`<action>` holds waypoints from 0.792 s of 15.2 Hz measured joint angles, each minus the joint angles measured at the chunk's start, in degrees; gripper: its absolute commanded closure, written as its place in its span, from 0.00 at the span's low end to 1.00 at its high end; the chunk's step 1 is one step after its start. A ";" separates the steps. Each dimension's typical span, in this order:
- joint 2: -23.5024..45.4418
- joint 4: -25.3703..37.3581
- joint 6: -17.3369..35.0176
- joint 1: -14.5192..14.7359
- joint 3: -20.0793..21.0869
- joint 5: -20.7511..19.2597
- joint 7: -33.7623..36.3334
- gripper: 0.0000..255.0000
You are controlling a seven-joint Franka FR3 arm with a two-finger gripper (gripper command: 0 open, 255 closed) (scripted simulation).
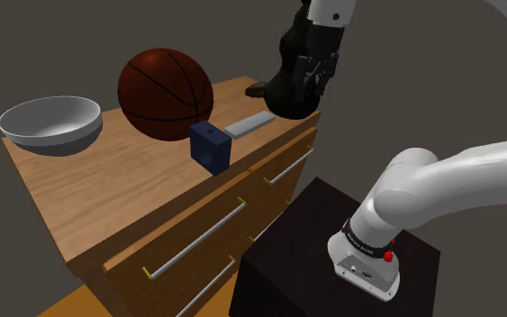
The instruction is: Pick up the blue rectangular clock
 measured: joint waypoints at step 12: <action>10.45 2.20 11.14 2.80 11.40 6.30 13.83 0.00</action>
